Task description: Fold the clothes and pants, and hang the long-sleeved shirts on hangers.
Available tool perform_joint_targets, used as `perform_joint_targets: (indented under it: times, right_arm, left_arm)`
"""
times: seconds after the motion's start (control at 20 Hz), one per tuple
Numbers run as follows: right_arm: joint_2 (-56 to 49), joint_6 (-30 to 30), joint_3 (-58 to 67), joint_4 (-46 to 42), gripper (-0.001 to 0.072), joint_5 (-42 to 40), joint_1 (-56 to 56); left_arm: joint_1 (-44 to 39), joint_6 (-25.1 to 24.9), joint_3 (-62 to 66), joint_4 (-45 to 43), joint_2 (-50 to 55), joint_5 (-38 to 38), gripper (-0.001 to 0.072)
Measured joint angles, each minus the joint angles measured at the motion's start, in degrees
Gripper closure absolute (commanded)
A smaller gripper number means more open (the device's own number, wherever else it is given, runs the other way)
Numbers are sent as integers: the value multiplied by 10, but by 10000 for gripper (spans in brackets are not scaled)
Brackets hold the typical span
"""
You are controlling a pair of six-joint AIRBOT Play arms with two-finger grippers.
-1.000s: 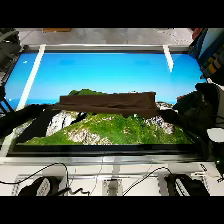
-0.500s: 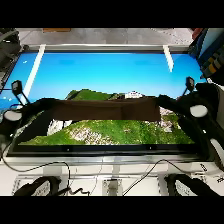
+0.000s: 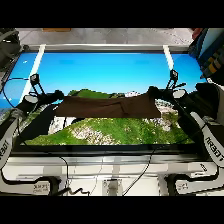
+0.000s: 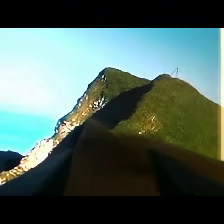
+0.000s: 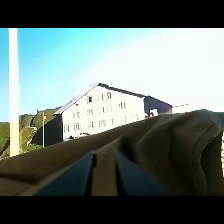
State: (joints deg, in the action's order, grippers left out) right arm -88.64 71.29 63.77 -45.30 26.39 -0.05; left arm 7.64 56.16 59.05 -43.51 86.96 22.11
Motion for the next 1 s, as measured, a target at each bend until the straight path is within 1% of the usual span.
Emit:
perform_joint_targets:
  times: [0.1,0.15,0.2,0.25,0.3,0.4,0.5,0.55,0.6,0.65,0.7,0.75,0.85,0.9,1.0]
  right_arm:
    - [-6,-1,6,-1,510,15,0]
    - [-6,-2,8,-1,533,23,0]
    - [-6,-2,10,-2,661,32,0]
    - [-6,-3,14,-7,701,43,0]
    - [-5,-3,20,-16,701,58,0]
    - [-3,-3,41,-60,702,105,0]
    - [-3,1,73,-131,701,172,0]
    - [-2,14,91,-180,701,213,0]
    - [-2,30,109,-230,697,250,0]
    - [-2,46,127,-286,542,292,0]
    - [-2,57,142,-331,205,326,0]
    - [-2,63,154,-367,18,354,-1]
    - [-2,72,172,-422,19,398,-3]
    - [-2,74,177,-438,20,410,-3]
    - [-2,78,184,-461,21,421,-4]
  left_arm:
    - [0,0,7,-34,3,20,14]
    - [0,0,8,-60,1,34,73]
    - [0,0,9,-91,-3,49,201]
    - [0,3,10,-125,-10,63,246]
    - [0,15,11,-165,-18,80,246]
    - [1,59,12,-241,-37,100,245]
    - [3,125,12,-313,-54,131,245]
    - [6,159,12,-342,-63,156,241]
    - [11,186,12,-365,-69,189,190]
    - [19,204,12,-382,-74,217,87]
    - [29,219,12,-394,-77,245,-6]
    - [41,230,12,-399,-78,266,-6]
    - [69,239,12,-380,-79,293,-6]
    - [82,239,12,-355,-76,299,-6]
    - [106,224,12,-283,-63,303,-7]
